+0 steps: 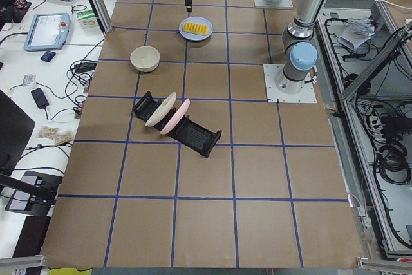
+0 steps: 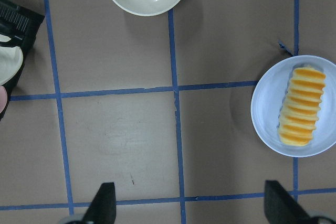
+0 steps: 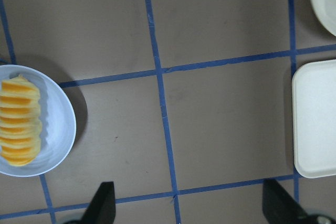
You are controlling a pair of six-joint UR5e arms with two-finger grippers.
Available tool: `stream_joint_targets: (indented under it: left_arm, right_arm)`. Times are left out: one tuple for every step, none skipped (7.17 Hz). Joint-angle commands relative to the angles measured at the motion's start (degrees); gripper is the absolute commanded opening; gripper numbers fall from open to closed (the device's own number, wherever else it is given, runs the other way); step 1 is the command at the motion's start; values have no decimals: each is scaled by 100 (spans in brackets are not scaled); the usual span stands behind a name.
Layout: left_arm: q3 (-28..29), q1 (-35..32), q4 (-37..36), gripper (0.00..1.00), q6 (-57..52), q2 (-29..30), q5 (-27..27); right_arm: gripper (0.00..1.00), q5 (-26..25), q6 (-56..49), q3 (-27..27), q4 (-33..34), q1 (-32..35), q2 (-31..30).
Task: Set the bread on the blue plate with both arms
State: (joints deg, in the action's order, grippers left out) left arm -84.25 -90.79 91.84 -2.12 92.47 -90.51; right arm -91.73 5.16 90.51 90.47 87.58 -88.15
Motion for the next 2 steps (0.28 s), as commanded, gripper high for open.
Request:
stream_joint_targets:
  left_arm:
    - [-21,0,-8,100,-16,-10,-19]
    - [-21,0,-8,100,-8,-10,-19]
  right_arm:
    - [100,-232,12,54,-4,4,-375]
    - [100,-5,3,98,-29,22,-439]
